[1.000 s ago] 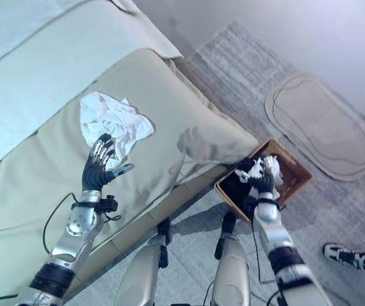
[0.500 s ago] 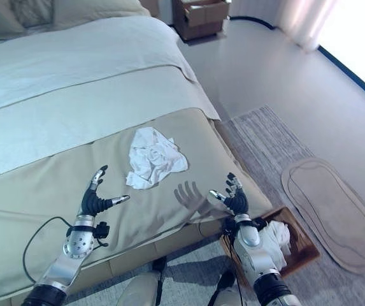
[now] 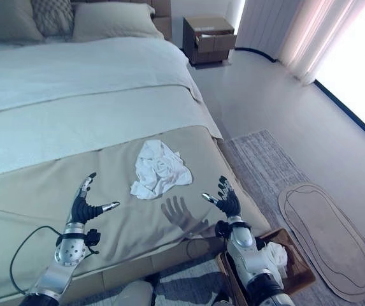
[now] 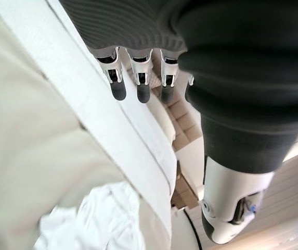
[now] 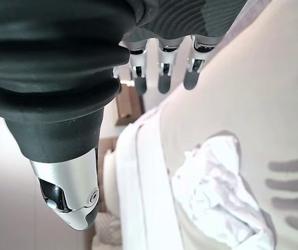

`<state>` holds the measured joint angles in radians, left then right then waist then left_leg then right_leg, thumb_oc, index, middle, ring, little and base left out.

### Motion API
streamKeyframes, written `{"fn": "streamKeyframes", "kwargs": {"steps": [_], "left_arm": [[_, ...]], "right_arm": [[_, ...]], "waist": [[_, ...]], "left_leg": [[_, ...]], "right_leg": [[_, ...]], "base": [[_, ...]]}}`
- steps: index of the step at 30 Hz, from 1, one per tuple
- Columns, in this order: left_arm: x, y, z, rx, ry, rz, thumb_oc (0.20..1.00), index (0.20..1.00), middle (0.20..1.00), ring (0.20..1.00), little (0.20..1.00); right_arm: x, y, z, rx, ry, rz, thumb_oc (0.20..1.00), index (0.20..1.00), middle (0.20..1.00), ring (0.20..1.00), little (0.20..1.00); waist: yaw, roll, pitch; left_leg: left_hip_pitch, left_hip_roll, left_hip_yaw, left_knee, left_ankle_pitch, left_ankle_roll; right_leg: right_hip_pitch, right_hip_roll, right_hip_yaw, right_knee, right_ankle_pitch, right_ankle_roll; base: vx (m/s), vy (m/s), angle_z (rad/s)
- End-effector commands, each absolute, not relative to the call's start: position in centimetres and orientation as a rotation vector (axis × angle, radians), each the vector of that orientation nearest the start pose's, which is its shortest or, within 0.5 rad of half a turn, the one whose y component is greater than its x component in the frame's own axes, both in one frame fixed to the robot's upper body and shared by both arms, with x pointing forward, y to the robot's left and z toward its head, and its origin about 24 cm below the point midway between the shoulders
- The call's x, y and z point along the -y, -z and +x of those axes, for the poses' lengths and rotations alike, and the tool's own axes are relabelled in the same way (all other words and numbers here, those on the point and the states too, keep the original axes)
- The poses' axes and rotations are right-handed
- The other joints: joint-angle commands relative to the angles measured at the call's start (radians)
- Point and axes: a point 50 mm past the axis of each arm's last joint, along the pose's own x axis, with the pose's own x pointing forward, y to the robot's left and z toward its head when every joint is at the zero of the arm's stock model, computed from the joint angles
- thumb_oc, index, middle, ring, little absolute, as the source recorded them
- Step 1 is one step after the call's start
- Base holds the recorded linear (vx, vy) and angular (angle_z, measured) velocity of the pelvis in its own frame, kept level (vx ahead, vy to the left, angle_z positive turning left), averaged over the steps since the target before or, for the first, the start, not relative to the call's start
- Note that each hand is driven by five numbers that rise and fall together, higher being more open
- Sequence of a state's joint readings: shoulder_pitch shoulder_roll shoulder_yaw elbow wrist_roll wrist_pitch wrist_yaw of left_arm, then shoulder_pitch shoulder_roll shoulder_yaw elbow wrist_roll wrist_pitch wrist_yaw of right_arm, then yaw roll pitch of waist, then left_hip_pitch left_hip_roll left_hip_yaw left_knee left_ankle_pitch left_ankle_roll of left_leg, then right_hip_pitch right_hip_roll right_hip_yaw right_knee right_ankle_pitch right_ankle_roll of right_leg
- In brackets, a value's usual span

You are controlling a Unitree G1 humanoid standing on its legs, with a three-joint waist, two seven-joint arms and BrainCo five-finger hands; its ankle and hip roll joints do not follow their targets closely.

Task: Pick up clothes into the bucket

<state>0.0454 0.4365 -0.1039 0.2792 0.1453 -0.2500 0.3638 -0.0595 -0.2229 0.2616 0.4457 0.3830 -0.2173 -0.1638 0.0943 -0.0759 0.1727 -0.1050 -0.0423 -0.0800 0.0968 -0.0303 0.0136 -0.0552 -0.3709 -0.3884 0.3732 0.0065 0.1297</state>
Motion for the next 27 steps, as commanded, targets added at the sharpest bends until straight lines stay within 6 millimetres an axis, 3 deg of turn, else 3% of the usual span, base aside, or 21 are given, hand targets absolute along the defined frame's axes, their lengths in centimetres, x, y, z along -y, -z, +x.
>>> {"fn": "streamKeyframes", "kwargs": {"steps": [1, 2, 3, 5, 6, 8, 9, 11, 17, 20, 21, 22, 27], "left_arm": [[-24.4, -3.9, 24.1, 0.127, -0.202, 0.682, 1.0, 1.0, 1.0, 1.0, 1.0], [-24.3, -4.2, 24.4, 0.142, -0.193, 0.704, 1.0, 1.0, 1.0, 1.0, 1.0], [-24.3, -4.2, 24.4, 0.142, -0.193, 0.704, 1.0, 1.0, 1.0, 1.0, 1.0], [-24.3, -4.5, 24.7, 0.156, -0.186, 0.718, 1.0, 1.0, 1.0, 1.0, 1.0], [-24.6, -4.6, 24.8, 0.154, -0.19, 0.717, 1.0, 1.0, 1.0, 1.0, 1.0], [-24.7, -4.5, 24.7, 0.147, -0.191, 0.72, 1.0, 1.0, 1.0, 1.0, 1.0], [-24.6, -4.1, 24.6, 0.13, -0.177, 0.732, 1.0, 1.0, 1.0, 1.0, 1.0], [-24.5, -3.8, 24.6, 0.118, -0.17, 0.741, 1.0, 1.0, 1.0, 1.0, 1.0], [-24.4, -4.3, 26.0, 0.135, -0.133, 0.851, 1.0, 1.0, 1.0, 1.0, 1.0], [-23.9, -5.3, 28.2, 0.174, -0.127, 0.958, 1.0, 1.0, 1.0, 1.0, 1.0], [-23.5, -6.0, 29.0, 0.206, -0.128, 0.961, 1.0, 1.0, 1.0, 1.0, 1.0], [-23.6, -7.1, 30.5, 0.23, -0.158, 1.026, 1.0, 1.0, 1.0, 1.0, 1.0], [-25.0, -10.2, 32.3, 0.312, -0.26, 1.198, 1.0, 1.0, 1.0, 1.0, 1.0]], "right_arm": [[16.4, 0.1, 25.8, -0.083, 0.031, 0.094, 1.0, 1.0, 1.0, 1.0, 1.0], [16.9, 0.6, 25.3, -0.099, 0.038, 0.097, 1.0, 1.0, 1.0, 1.0, 1.0], [16.9, 0.6, 25.3, -0.099, 0.038, 0.097, 1.0, 1.0, 1.0, 1.0, 1.0], [17.8, 0.8, 24.6, -0.104, 0.045, 0.081, 1.0, 1.0, 1.0, 1.0, 1.0], [19.3, 1.2, 24.0, -0.122, 0.09, 0.056, 1.0, 1.0, 1.0, 1.0, 1.0], [19.8, 1.6, 23.5, -0.137, 0.112, 0.06, 1.0, 1.0, 1.0, 1.0, 1.0], [21.0, 3.0, 22.0, -0.197, 0.18, 0.081, 1.0, 1.0, 1.0, 1.0, 1.0], [21.5, 3.5, 21.5, -0.217, 0.204, 0.082, 1.0, 1.0, 1.0, 1.0, 1.0], [23.3, 3.2, 20.8, -0.203, 0.261, 0.082, 1.0, 1.0, 1.0, 1.0, 1.0], [23.6, 1.8, 22.1, -0.14, 0.244, 0.066, 1.0, 1.0, 1.0, 1.0, 1.0], [23.6, 1.3, 22.7, -0.116, 0.247, 0.066, 1.0, 1.0, 1.0, 1.0, 1.0], [23.6, -0.2, 23.8, -0.05, 0.248, 0.068, 1.0, 1.0, 1.0, 1.0, 1.0], [23.0, -2.1, 25.0, 0.042, 0.228, 0.087, 1.0, 1.0, 1.0, 1.0, 1.0]], "waist": [[-0.022, 0.007, 0.021], [-0.035, 0.009, 0.023], [-0.034, 0.01, 0.022], [-0.056, 0.004, 0.021], [-0.074, -0.013, 0.026], [-0.077, -0.021, 0.027], [-0.084, -0.038, 0.019], [-0.089, -0.04, 0.018], [-0.126, -0.04, 0.036], [-0.16, -0.039, 0.09], [-0.169, -0.036, 0.102], [-0.18, -0.03, 0.13], [-0.2, -0.04, 0.161]], "left_leg": [[0.061, -0.009, -0.004, -0.002, -0.033, 0.037], [0.067, -0.006, -0.016, 0.004, -0.041, 0.039], [0.067, -0.005, -0.016, 0.006, -0.043, 0.038], [0.07, 0.005, -0.038, 0.003, -0.048, 0.03], [0.062, 0.001, -0.055, 0.007, -0.053, 0.019], [0.062, 0.0, -0.059, 0.008, -0.059, 0.012], [0.054, -0.002, -0.068, 0.017, -0.065, -0.001], [0.051, 0.005, -0.07, 0.016, -0.064, -0.007], [-0.012, 0.069, -0.071, 0.04, -0.051, -0.056], [-0.134, 0.104, -0.022, 0.22, -0.083, -0.087], [-0.168, 0.126, 0.0, 0.222, -0.069, -0.095], [-0.231, 0.165, 0.046, 0.17, -0.002, -0.101], [-0.306, 0.162, 0.101, 0.163, 0.007, -0.085]], "right_leg": [[-0.08, -0.01, 0.219, 0.111, 0.229, 0.077], [-0.102, 0.03, 0.244, 0.105, 0.186, 0.065], [-0.102, 0.031, 0.243, 0.106, 0.183, 0.064], [-0.117, 0.117, 0.267, 0.024, 0.071, 0.044], [-0.13, 0.177, 0.284, -0.089, 0.026, 0.043], [-0.124, 0.191, 0.262, -0.148, 0.033, 0.04], [-0.085, 0.196, 0.258, -0.212, 0.024, 0.048], [-0.073, 0.209, 0.26, -0.228, 0.023, 0.042], [-0.083, 0.238, 0.242, -0.273, 0.019, 0.022], [-0.116, 0.23, 0.217, -0.25, 0.013, 0.008], [-0.127, 0.229, 0.211, -0.249, 0.011, 0.009], [-0.163, 0.22, 0.203, -0.25, 0.022, 0.017], [-0.329, 0.198, 0.23, -0.188, 0.037, 0.017]], "base": [[0.07, 0.108, 0.64], [0.04, 0.013, 0.41], [0.08, -0.015, 0.4], [0.1, -0.102, 0.19], [0.1, -0.115, 0.15], [0.11, -0.132, 0.24], [0.12, -0.138, 0.22], [0.07, -0.127, 0.29], [0.0, -0.157, 0.18], [-0.14, -0.081, 0.19], [-0.3, 0.046, 0.28], [-0.23, 0.061, 0.25], [-0.15, 0.104, -0.11]]}}
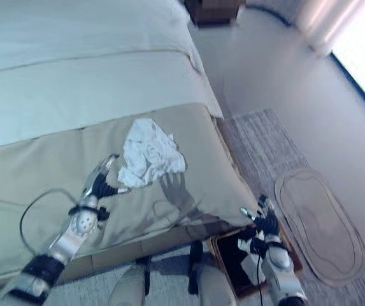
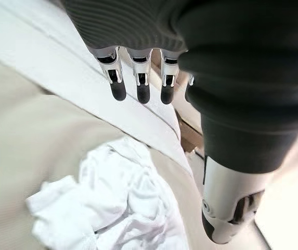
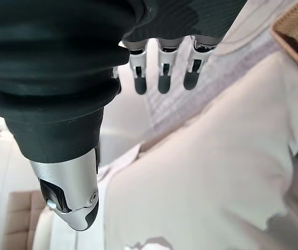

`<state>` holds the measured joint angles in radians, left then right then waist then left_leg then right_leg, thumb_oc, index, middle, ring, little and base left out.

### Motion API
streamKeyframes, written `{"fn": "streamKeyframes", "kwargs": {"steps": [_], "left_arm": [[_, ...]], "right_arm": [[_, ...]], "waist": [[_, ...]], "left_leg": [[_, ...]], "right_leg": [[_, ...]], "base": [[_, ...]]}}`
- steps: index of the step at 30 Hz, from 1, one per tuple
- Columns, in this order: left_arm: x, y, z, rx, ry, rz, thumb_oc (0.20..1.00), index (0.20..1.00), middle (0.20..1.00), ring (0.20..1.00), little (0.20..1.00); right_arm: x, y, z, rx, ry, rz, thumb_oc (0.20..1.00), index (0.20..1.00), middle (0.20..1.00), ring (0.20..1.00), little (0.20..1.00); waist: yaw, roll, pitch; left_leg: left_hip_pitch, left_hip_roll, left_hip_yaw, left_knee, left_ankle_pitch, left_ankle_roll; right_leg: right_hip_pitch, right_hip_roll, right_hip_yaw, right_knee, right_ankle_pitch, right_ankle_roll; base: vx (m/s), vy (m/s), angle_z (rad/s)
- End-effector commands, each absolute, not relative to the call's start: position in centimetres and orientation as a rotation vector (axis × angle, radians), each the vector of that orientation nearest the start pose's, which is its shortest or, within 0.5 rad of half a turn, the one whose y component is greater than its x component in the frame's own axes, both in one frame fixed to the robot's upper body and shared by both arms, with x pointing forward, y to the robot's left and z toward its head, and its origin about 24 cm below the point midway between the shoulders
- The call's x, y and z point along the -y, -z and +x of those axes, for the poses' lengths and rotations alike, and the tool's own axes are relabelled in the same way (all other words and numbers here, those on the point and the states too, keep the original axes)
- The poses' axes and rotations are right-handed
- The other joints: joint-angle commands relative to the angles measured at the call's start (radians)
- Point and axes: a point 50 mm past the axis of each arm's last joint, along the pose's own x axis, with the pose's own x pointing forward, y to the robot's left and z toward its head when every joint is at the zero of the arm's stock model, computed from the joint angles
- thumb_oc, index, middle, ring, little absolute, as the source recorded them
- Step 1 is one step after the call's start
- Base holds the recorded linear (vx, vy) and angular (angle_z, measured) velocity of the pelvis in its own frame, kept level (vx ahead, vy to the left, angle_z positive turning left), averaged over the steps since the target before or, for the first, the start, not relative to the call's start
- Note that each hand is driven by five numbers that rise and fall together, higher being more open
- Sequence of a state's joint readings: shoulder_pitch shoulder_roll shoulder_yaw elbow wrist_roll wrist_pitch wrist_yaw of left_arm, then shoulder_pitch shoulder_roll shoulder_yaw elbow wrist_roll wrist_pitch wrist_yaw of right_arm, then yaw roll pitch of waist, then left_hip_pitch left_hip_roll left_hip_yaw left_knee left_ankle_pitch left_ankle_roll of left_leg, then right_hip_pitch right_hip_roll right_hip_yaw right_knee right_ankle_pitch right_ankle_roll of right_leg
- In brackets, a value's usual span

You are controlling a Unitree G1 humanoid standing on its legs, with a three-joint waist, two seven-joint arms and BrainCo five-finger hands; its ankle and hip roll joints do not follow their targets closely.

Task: Pick up clothes into the bucket

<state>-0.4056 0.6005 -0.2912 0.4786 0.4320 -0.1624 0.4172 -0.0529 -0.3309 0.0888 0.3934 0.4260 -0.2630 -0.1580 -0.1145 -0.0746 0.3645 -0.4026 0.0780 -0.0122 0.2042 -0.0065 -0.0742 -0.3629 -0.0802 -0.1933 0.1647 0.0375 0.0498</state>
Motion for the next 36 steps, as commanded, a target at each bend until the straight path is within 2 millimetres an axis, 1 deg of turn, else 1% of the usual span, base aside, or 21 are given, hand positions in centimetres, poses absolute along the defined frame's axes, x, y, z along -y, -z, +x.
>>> {"fn": "streamKeyframes", "kwargs": {"steps": [1, 2, 4, 5, 6, 8, 10, 11, 13, 15, 18, 21, 23, 27, 28, 29, 30, 32, 34, 35, 36], "left_arm": [[-25.5, -11.0, 32.7, 0.327, -0.289, 1.243, 1.0, 1.0, 1.0, 1.0, 1.0], [-26.0, -11.7, 33.0, 0.33, -0.307, 1.294, 1.0, 1.0, 1.0, 1.0, 1.0], [-27.8, -13.5, 33.4, 0.345, -0.383, 1.435, 1.0, 1.0, 1.0, 1.0, 1.0], [-28.0, -14.1, 33.5, 0.354, -0.402, 1.46, 1.0, 1.0, 1.0, 1.0, 1.0], [-28.5, -14.4, 33.9, 0.336, -0.42, 1.51, 1.0, 1.0, 1.0, 1.0, 1.0], [-29.4, -15.8, 34.4, 0.335, -0.486, 1.58, 1.0, 1.0, 1.0, 1.0, 1.0], [-29.9, -17.0, 34.5, 0.344, -0.541, 1.596, 1.0, 1.0, 1.0, 1.0, 1.0], [-30.0, -16.9, 34.6, 0.335, -0.562, 1.579, 1.0, 1.0, 1.0, 1.0, 1.0], [-30.3, -17.4, 34.7, 0.334, -0.625, 1.543, 1.0, 1.0, 1.0, 1.0, 1.0], [-30.8, -18.8, 34.7, 0.361, -0.702, 1.528, 1.0, 1.0, 1.0, 1.0, 1.0], [-31.7, -20.7, 34.5, 0.407, -0.788, 1.588, 1.0, 1.0, 1.0, 1.0, 1.0], [-31.6, -20.8, 34.5, 0.419, -0.796, 1.583, 1.0, 1.0, 1.0, 1.0, 1.0], [-31.3, -21.2, 34.6, 0.436, -0.8, 1.577, 1.0, 1.0, 1.0, 1.0, 1.0], [-30.6, -21.4, 34.9, 0.469, -0.752, 1.618, 1.0, 1.0, 1.0, 1.0, 1.0], [-29.9, -21.2, 35.0, 0.495, -0.71, 1.649, 1.0, 1.0, 1.0, 1.0, 1.0], [-29.9, -21.2, 35.0, 0.495, -0.71, 1.649, 1.0, 1.0, 1.0, 1.0, 1.0], [-29.1, -21.2, 35.2, 0.538, -0.669, 1.67, 1.0, 1.0, 1.0, 1.0, 1.0], [-28.8, -20.8, 35.2, 0.544, -0.651, 1.672, 1.0, 1.0, 1.0, 1.0, 1.0], [-27.3, -20.6, 35.4, 0.604, -0.606, 1.672, 1.0, 1.0, 1.0, 1.0, 1.0], [-27.3, -20.6, 35.4, 0.604, -0.606, 1.672, 1.0, 1.0, 1.0, 1.0, 1.0], [-26.5, -20.3, 35.5, 0.636, -0.583, 1.662, 1.0, 1.0, 1.0, 1.0, 1.0]], "right_arm": [[22.8, -2.6, 25.2, 0.061, 0.224, 0.096, 1.0, 1.0, 1.0, 1.0, 1.0], [22.8, -2.8, 25.4, 0.071, 0.229, 0.1, 1.0, 1.0, 1.0, 1.0, 1.0], [22.4, -3.5, 25.8, 0.105, 0.21, 0.105, 1.0, 1.0, 1.0, 1.0, 1.0], [22.3, -3.8, 26.0, 0.114, 0.203, 0.106, 1.0, 1.0, 1.0, 1.0, 1.0], [21.9, -4.0, 26.3, 0.125, 0.192, 0.109, 1.0, 1.0, 1.0, 1.0, 1.0], [21.6, -4.6, 26.5, 0.152, 0.177, 0.109, 1.0, 1.0, 1.0, 1.0, 1.0], [21.5, -5.0, 26.4, 0.169, 0.177, 0.123, 1.0, 1.0, 1.0, 1.0, 1.0], [21.5, -4.8, 26.4, 0.165, 0.178, 0.126, 1.0, 1.0, 1.0, 1.0, 1.0], [21.4, -4.5, 26.3, 0.155, 0.183, 0.124, 1.0, 1.0, 1.0, 1.0, 1.0], [21.4, -4.4, 26.3, 0.152, 0.195, 0.118, 1.0, 1.0, 1.0, 1.0, 1.0], [20.8, -4.5, 26.6, 0.163, 0.178, 0.135, 1.0, 1.0, 1.0, 1.0, 1.0], [20.6, -4.6, 26.6, 0.167, 0.164, 0.136, 1.0, 1.0, 1.0, 1.0, 1.0], [20.5, -4.8, 26.6, 0.175, 0.158, 0.134, 1.0, 1.0, 1.0, 1.0, 1.0], [20.5, -4.7, 26.6, 0.173, 0.153, 0.128, 1.0, 1.0, 1.0, 1.0, 1.0], [20.5, -4.8, 26.6, 0.177, 0.15, 0.122, 1.0, 1.0, 1.0, 1.0, 1.0], [20.5, -4.8, 26.6, 0.177, 0.15, 0.122, 1.0, 1.0, 1.0, 1.0, 1.0], [20.5, -4.8, 26.6, 0.183, 0.146, 0.119, 1.0, 1.0, 1.0, 1.0, 1.0], [20.5, -4.9, 26.6, 0.185, 0.144, 0.12, 1.0, 1.0, 1.0, 1.0, 1.0], [20.6, -5.0, 26.6, 0.194, 0.147, 0.12, 1.0, 1.0, 1.0, 1.0, 1.0], [20.6, -5.0, 26.6, 0.194, 0.147, 0.12, 1.0, 1.0, 1.0, 1.0, 1.0], [20.7, -5.0, 26.6, 0.197, 0.149, 0.119, 1.0, 1.0, 1.0, 1.0, 1.0]], "waist": [[0.006, -0.046, -0.017], [0.002, -0.052, -0.01], [0.001, -0.063, 0.016], [-0.003, -0.067, 0.025], [-0.007, -0.07, 0.033], [-0.017, -0.076, 0.051], [-0.026, -0.076, 0.067], [-0.03, -0.079, 0.072], [-0.037, -0.079, 0.076], [-0.043, -0.08, 0.08], [-0.05, -0.085, 0.084], [-0.052, -0.086, 0.087], [-0.053, -0.088, 0.093], [-0.056, -0.086, 0.105], [-0.058, -0.085, 0.107], [-0.057, -0.085, 0.106], [-0.058, -0.081, 0.107], [-0.058, -0.079, 0.106], [-0.059, -0.076, 0.106], [-0.059, -0.076, 0.106], [-0.06, -0.074, 0.107]], "left_leg": [[-0.029, 0.042, 0.041, 0.069, -0.026, 0.006], [-0.059, 0.036, 0.046, 0.079, -0.019, 0.009], [-0.107, 0.041, 0.057, 0.115, -0.036, 0.012], [-0.124, 0.039, 0.06, 0.117, -0.028, 0.013], [-0.143, 0.04, 0.064, 0.133, -0.039, 0.013], [-0.195, 0.035, 0.063, 0.163, -0.046, 0.016], [-0.25, 0.028, 0.059, 0.205, -0.055, 0.019], [-0.263, 0.023, 0.06, 0.214, -0.061, 0.021], [-0.294, 0.019, 0.059, 0.231, -0.068, 0.023], [-0.333, 0.016, 0.057, 0.246, -0.071, 0.021], [-0.376, 0.014, 0.054, 0.258, -0.075, 0.02], [-0.395, 0.013, 0.055, 0.271, -0.079, 0.022], [-0.405, 0.01, 0.053, 0.277, -0.082, 0.023], [-0.419, 0.006, 0.053, 0.292, -0.088, 0.026], [-0.422, 0.002, 0.056, 0.293, -0.09, 0.028], [-0.422, 0.002, 0.056, 0.293, -0.09, 0.028], [-0.424, 0.0, 0.057, 0.295, -0.092, 0.029], [-0.424, -0.001, 0.057, 0.295, -0.092, 0.029], [-0.422, -0.004, 0.059, 0.291, -0.091, 0.03], [-0.422, -0.004, 0.059, 0.291, -0.091, 0.03], [-0.419, -0.008, 0.059, 0.289, -0.092, 0.032]], "right_leg": [[-0.043, -0.095, 0.043, 0.035, 0.005, 0.097], [-0.07, -0.102, 0.048, 0.039, 0.015, 0.1], [-0.112, -0.104, 0.056, 0.049, 0.025, 0.109], [-0.124, -0.11, 0.055, 0.043, 0.035, 0.11], [-0.138, -0.11, 0.06, 0.045, 0.037, 0.113], [-0.177, -0.118, 0.06, 0.051, 0.045, 0.12], [-0.221, -0.129, 0.06, 0.074, 0.049, 0.123], [-0.232, -0.129, 0.061, 0.078, 0.047, 0.121], [-0.258, -0.135, 0.06, 0.086, 0.047, 0.121], [-0.287, -0.142, 0.054, 0.086, 0.052, 0.123], [-0.324, -0.144, 0.056, 0.085, 0.06, 0.127], [-0.337, -0.145, 0.054, 0.088, 0.061, 0.127], [-0.346, -0.146, 0.052, 0.09, 0.062, 0.128], [-0.362, -0.15, 0.054, 0.099, 0.061, 0.128], [-0.364, -0.15, 0.056, 0.099, 0.062, 0.128], [-0.364, -0.15, 0.056, 0.099, 0.062, 0.128], [-0.367, -0.151, 0.057, 0.098, 0.062, 0.128], [-0.368, -0.152, 0.057, 0.097, 0.062, 0.128], [-0.367, -0.154, 0.058, 0.092, 0.065, 0.129], [-0.367, -0.154, 0.059, 0.092, 0.065, 0.129], [-0.364, -0.155, 0.059, 0.09, 0.066, 0.129]], "base": [[-0.14, 0.114, -0.15], [-0.1, 0.104, -0.13], [-0.08, 0.085, -0.1], [-0.07, 0.075, -0.13], [-0.06, 0.067, -0.13], [-0.04, 0.066, -0.07], [-0.04, 0.07, 0.02], [-0.02, 0.066, 0.06], [-0.01, 0.053, 0.07], [-0.02, 0.019, 0.08], [-0.01, 0.008, 0.02], [0.0, 0.0, 0.0], [0.0, 0.0, 0.0], [0.0, 0.0, 0.0], [0.0, 0.0, 0.0], [-0.02, 0.03, -0.01], [0.0, 0.0, 0.0], [0.0, 0.0, 0.0], [0.0, 0.0, 0.0], [0.0, 0.0, 0.0], [0.0, 0.0, 0.0]]}}
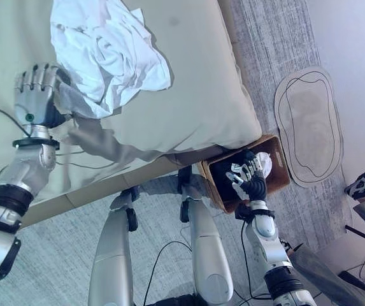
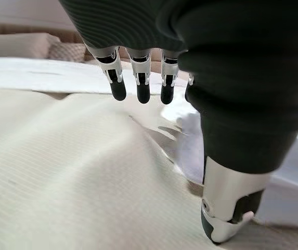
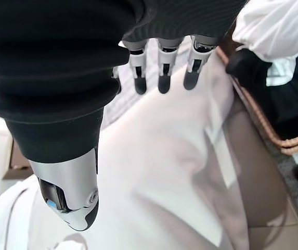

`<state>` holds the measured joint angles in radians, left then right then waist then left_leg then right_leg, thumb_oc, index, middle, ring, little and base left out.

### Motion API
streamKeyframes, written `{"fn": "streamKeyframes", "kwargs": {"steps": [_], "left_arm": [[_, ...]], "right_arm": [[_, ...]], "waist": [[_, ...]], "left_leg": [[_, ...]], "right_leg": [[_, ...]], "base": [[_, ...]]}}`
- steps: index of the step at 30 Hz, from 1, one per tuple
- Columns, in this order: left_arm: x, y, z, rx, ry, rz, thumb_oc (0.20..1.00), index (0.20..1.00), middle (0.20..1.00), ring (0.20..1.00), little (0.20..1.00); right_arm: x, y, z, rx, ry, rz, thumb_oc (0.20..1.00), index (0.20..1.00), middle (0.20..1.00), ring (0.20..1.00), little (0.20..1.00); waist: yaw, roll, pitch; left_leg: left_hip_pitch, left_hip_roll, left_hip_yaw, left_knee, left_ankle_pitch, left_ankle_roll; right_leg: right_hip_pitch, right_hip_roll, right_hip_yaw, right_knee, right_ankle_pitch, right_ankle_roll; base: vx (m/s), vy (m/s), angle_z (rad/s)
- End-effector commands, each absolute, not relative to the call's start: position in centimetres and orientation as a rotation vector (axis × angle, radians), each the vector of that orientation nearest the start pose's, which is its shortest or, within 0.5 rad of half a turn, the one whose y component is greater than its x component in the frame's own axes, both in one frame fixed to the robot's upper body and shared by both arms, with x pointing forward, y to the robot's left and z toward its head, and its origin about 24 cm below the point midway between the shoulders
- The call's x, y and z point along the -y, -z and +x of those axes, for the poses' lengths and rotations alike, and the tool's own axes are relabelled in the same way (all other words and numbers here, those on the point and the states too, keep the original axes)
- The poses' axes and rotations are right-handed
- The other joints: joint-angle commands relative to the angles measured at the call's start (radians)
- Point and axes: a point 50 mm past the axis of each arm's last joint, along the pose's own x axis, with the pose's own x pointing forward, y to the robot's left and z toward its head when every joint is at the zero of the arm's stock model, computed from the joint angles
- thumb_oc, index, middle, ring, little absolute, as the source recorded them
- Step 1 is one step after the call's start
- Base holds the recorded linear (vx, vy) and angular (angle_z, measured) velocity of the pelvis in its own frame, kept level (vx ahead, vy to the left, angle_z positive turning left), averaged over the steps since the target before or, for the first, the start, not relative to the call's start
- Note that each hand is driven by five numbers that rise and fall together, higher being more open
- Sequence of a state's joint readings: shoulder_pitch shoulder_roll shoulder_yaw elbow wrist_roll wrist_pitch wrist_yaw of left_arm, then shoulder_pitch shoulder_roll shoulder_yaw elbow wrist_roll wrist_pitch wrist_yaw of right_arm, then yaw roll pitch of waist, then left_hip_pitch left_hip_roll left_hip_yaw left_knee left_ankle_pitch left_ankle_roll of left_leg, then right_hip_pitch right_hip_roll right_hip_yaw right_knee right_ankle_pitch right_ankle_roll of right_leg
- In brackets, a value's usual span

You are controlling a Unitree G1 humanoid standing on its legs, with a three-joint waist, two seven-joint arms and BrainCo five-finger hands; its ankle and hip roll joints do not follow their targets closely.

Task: Pick up clothes into the bucket

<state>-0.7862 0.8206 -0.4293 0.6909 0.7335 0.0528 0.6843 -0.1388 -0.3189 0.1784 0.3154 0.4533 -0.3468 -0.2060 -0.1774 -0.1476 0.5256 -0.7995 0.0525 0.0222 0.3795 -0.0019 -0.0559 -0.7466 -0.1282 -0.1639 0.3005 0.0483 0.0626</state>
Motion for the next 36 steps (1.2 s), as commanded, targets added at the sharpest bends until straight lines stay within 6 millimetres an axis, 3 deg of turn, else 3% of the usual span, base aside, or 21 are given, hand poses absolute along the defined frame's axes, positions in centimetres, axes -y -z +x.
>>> {"fn": "streamKeyframes", "kwargs": {"steps": [1, 6, 13, 24, 27, 31, 36], "left_arm": [[-26.5, -20.3, 35.5, 0.636, -0.583, 1.662, 1.0, 1.0, 1.0, 1.0, 1.0], [-24.4, -19.6, 35.4, 0.757, -0.524, 1.655, 1.0, 1.0, 1.0, 1.0, 1.0], [-23.7, -18.9, 35.3, 0.795, -0.498, 1.704, 1.0, 1.0, 1.0, 1.0, 1.0], [-23.4, -19.1, 36.8, 0.742, -0.47, 1.813, 1.0, 1.0, 1.0, 1.0, 1.0], [-24.4, -18.3, 37.5, 0.603, -0.441, 1.907, 1.0, 1.0, 1.0, 1.0, 1.0], [-24.7, -18.4, 37.9, 0.542, -0.437, 1.938, 1.0, 1.0, 1.0, 1.0, 1.0], [-24.6, -20.5, 38.9, 0.517, -0.466, 1.964, 1.0, 1.0, 1.0, 1.0, 1.0]], "right_arm": [[20.7, -5.0, 26.6, 0.197, 0.149, 0.119, 1.0, 1.0, 1.0, 1.0, 1.0], [20.6, -5.2, 26.7, 0.213, 0.148, 0.135, 1.0, 1.0, 1.0, 1.0, 1.0], [20.6, -5.0, 26.5, 0.207, 0.155, 0.143, 1.0, 1.0, 1.0, 1.0, 1.0], [20.7, -5.2, 26.8, 0.213, 0.151, 0.123, 1.0, 1.0, 1.0, 1.0, 1.0], [20.7, -5.2, 26.8, 0.211, 0.148, 0.11, 1.0, 1.0, 1.0, 1.0, 1.0], [20.8, -5.2, 26.9, 0.205, 0.148, 0.1, 1.0, 1.0, 1.0, 1.0, 1.0], [20.9, -5.3, 27.0, 0.202, 0.146, 0.093, 1.0, 1.0, 1.0, 1.0, 1.0]], "waist": [[0.003, -0.001, -0.054], [0.004, 0.002, -0.054], [0.005, 0.004, -0.052], [-0.015, 0.003, -0.057], [-0.025, 0.004, -0.062], [-0.028, 0.004, -0.064], [-0.046, 0.003, -0.074]], "left_leg": [[-0.021, 0.017, 0.025, 0.114, -0.097, 0.014], [-0.01, 0.015, 0.026, 0.102, -0.095, 0.013], [-0.007, 0.015, 0.029, 0.105, -0.096, 0.015], [-0.032, 0.017, 0.031, 0.122, -0.1, 0.022], [-0.037, 0.018, 0.035, 0.121, -0.099, 0.025], [-0.038, 0.018, 0.037, 0.123, -0.1, 0.026], [-0.055, 0.021, 0.039, 0.135, -0.103, 0.029]], "right_leg": [[0.02, -0.107, 0.029, -0.046, 0.055, 0.116], [0.027, -0.107, 0.028, -0.053, 0.056, 0.117], [0.033, -0.109, 0.027, -0.053, 0.054, 0.117], [0.011, -0.106, 0.029, -0.036, 0.05, 0.118], [0.002, -0.105, 0.034, -0.037, 0.054, 0.12], [-0.003, -0.104, 0.037, -0.034, 0.055, 0.121], [-0.022, -0.101, 0.043, -0.024, 0.055, 0.121]], "base": [[0.0, 0.0, 0.0], [0.0, 0.0, 0.0], [0.0, 0.0, 0.0], [0.0, 0.0, 0.0], [0.0, 0.0, 0.0], [0.0, 0.0, 0.0], [0.0, 0.005, -0.01]]}}
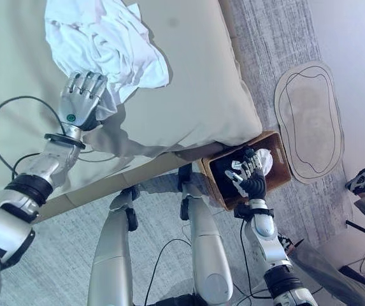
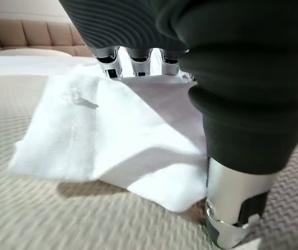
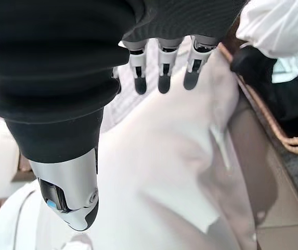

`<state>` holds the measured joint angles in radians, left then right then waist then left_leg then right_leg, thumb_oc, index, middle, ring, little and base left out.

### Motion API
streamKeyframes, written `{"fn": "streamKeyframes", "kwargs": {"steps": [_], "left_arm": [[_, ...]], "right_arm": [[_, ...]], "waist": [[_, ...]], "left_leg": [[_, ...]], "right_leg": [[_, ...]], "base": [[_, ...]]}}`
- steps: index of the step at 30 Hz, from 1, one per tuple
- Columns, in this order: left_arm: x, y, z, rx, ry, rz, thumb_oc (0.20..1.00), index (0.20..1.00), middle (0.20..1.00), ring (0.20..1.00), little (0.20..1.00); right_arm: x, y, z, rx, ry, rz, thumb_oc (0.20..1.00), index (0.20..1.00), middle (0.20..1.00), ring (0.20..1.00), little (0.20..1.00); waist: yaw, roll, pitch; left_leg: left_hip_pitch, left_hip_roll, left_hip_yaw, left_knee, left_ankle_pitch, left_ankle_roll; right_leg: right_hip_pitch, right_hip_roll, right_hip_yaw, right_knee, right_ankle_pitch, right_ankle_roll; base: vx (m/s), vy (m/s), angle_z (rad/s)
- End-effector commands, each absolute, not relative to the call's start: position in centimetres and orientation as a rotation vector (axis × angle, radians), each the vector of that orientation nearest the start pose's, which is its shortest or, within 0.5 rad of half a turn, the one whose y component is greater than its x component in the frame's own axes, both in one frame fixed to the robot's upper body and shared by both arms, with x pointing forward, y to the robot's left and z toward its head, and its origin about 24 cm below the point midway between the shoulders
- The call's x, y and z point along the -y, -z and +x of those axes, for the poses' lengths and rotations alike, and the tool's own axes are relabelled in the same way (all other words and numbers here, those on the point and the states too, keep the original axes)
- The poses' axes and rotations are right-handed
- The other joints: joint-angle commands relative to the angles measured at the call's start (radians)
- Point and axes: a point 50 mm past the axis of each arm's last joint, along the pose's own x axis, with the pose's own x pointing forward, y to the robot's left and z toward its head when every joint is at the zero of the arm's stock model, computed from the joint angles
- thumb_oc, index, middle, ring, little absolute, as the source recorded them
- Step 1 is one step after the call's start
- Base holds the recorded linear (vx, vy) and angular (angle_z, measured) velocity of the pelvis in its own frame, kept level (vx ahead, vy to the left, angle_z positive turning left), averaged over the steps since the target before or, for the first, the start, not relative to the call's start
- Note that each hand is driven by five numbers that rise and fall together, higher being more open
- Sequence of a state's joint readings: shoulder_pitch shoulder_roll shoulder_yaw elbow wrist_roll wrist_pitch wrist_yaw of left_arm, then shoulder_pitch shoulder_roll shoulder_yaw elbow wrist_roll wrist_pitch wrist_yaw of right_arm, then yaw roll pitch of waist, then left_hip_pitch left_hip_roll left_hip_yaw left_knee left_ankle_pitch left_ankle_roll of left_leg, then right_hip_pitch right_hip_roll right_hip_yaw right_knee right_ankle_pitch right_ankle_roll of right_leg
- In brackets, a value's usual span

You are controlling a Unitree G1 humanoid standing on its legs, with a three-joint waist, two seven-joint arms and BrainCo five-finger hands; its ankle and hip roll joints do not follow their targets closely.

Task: Pick up clothes into the bucket

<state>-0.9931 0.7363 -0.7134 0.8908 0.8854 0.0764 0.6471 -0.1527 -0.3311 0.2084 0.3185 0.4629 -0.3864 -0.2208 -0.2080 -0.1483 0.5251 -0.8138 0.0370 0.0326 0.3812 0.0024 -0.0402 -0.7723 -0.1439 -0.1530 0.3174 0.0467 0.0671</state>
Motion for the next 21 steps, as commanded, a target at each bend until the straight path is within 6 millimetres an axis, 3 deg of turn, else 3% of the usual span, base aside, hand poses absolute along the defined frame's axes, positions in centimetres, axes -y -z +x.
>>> {"fn": "streamKeyframes", "kwargs": {"steps": [1, 8, 10, 12, 21], "left_arm": [[-24.7, -20.7, 38.9, 0.509, -0.467, 1.975, 1.0, 1.0, 1.0, 1.0, 1.0], [-24.5, -21.0, 39.2, 0.475, -0.446, 1.999, 1.0, 1.0, 1.0, 1.0, 1.0], [-24.5, -21.1, 39.3, 0.456, -0.45, 1.983, 0.802, 0.802, 0.802, 0.802, 0.802], [-24.5, -21.2, 39.3, 0.46, -0.453, 1.953, 0.2, 0.2, 0.2, 0.2, 0.2], [-24.8, -19.5, 39.1, 0.403, -0.404, 1.945, 0.2, 0.2, 0.2, 0.2, 0.2]], "right_arm": [[21.0, -5.3, 26.9, 0.202, 0.148, 0.094, 1.0, 1.0, 1.0, 1.0, 1.0], [21.2, -5.3, 27.0, 0.197, 0.145, 0.105, 1.0, 1.0, 1.0, 1.0, 1.0], [21.1, -5.2, 27.0, 0.192, 0.148, 0.107, 1.0, 1.0, 1.0, 1.0, 1.0], [21.2, -5.0, 27.0, 0.185, 0.151, 0.111, 1.0, 1.0, 1.0, 1.0, 1.0], [21.1, -4.6, 27.0, 0.161, 0.153, 0.095, 1.0, 1.0, 1.0, 1.0, 1.0]], "waist": [[-0.017, 0.004, -0.075], [-0.022, 0.008, -0.088], [-0.023, 0.009, -0.09], [-0.022, 0.01, -0.092], [-0.01, 0.017, -0.103]], "left_leg": [[-0.041, 0.037, 0.029, 0.134, -0.108, 0.013], [-0.054, 0.038, 0.032, 0.142, -0.112, 0.015], [-0.056, 0.037, 0.032, 0.142, -0.111, 0.015], [-0.055, 0.037, 0.032, 0.144, -0.11, 0.015], [-0.005, 0.037, 0.038, 0.11, -0.1, 0.011]], "right_leg": [[0.003, -0.085, 0.032, -0.04, 0.057, 0.117], [-0.012, -0.085, 0.035, -0.034, 0.057, 0.117], [-0.014, -0.085, 0.036, -0.033, 0.058, 0.118], [-0.014, -0.086, 0.036, -0.032, 0.058, 0.117], [0.027, -0.09, 0.029, -0.044, 0.061, 0.118]], "base": [[0.0, 0.0, 0.0], [0.0, 0.0, 0.0], [0.0, 0.0, 0.0], [0.0, 0.0, 0.0], [0.0, 0.0, 0.0]]}}
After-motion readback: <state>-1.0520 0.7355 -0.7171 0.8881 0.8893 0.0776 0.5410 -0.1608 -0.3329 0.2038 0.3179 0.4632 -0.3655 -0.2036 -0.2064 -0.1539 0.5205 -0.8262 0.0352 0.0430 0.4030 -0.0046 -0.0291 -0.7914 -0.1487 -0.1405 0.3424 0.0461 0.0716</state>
